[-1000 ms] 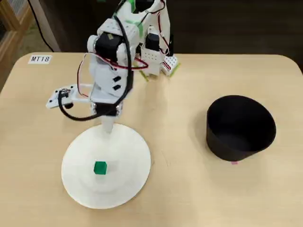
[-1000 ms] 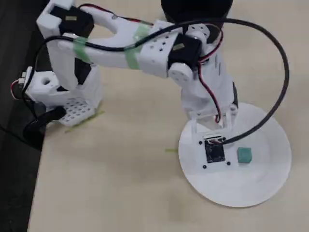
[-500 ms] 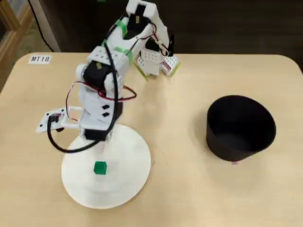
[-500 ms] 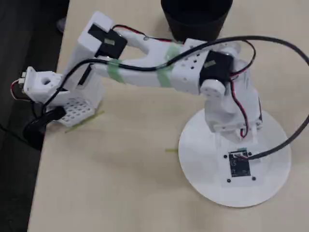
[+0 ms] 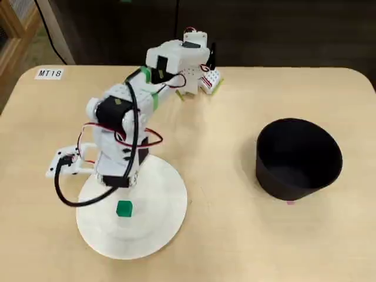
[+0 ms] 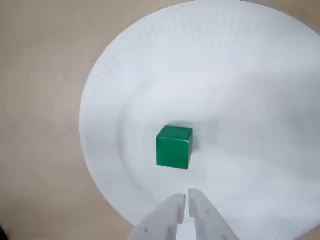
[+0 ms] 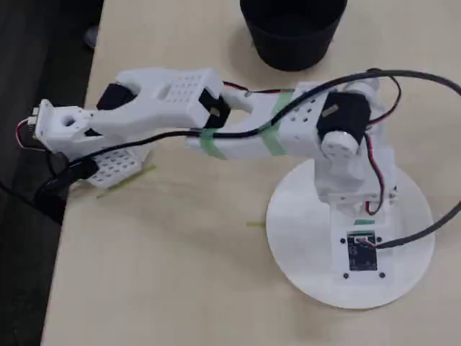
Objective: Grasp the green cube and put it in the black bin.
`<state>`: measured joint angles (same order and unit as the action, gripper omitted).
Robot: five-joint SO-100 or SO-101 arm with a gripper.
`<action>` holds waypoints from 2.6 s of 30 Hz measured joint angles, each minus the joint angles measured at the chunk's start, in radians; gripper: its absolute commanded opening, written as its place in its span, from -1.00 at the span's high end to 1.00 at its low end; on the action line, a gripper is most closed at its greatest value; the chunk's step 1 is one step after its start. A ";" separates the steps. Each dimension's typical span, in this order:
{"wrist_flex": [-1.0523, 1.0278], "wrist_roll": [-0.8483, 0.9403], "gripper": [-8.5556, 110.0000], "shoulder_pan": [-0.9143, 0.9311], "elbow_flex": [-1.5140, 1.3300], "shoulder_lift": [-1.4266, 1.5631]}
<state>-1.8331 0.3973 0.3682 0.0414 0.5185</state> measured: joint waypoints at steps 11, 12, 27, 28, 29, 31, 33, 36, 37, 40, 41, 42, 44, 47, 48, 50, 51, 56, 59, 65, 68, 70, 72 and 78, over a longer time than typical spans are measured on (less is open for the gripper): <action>-0.002 -0.035 0.40 0.006 0.017 -0.051; -0.002 -0.037 0.40 0.006 0.017 -0.057; 0.017 -0.083 0.43 0.032 0.028 -0.117; 0.017 -0.083 0.44 0.034 0.034 -0.124; 0.017 -0.083 0.45 0.037 0.040 -0.132; 0.017 -0.083 0.46 0.038 0.060 -0.147; 0.017 -0.083 0.46 0.038 0.080 -0.164; 0.017 -0.083 0.48 0.035 0.109 -0.187; 0.017 -0.083 0.49 0.035 0.118 -0.195; 0.025 -0.083 0.55 0.035 0.126 -0.210; 0.026 -0.083 0.59 0.035 0.126 -0.215; 0.031 -0.083 0.64 0.035 0.126 -0.218; 0.040 -0.083 0.76 0.035 0.126 -0.219; 0.051 -0.083 0.86 0.034 0.126 -0.227; 0.052 -0.083 0.86 0.034 0.126 -0.227; 0.054 -0.077 0.86 0.034 0.126 -0.227; 0.054 -0.072 0.86 0.034 0.126 -0.227; 0.052 -0.074 0.86 0.026 0.137 -0.229; 0.052 -0.092 0.86 0.025 0.137 -0.206; 0.031 -0.186 0.86 -0.015 0.137 0.057; -0.002 -0.261 0.86 -0.072 0.135 0.256; -0.009 -0.301 0.86 -0.129 0.078 0.402; -0.014 -0.334 0.86 -0.202 -0.028 0.538; -0.014 -0.422 0.86 -0.476 -0.367 0.755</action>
<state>-1.8469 -0.0245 -0.1074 -0.3252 1.2732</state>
